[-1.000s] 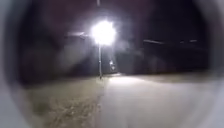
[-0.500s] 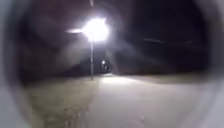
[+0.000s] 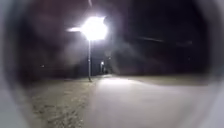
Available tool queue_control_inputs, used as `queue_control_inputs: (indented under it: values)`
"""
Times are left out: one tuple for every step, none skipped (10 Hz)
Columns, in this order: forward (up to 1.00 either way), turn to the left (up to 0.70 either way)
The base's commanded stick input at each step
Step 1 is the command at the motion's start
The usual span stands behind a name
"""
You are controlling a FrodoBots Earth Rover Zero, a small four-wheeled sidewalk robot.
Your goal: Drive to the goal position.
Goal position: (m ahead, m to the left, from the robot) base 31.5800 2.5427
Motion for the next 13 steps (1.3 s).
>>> queue_control_inputs:
  values:
    - [1.0,0.0]
    - [1.0,0.0]
    - [1.0,0.0]
    - [1.0,0.0]
    - [1.0,0.0]
    - [1.0,0.07]
    - [1.0,0.22]
    - [1.0,0.02]
    - [1.0,0.0]
    - [1.0,0.0]
    - [1.0,0.0]
    - [1.0,0.0]
    - [1.0,0.0]
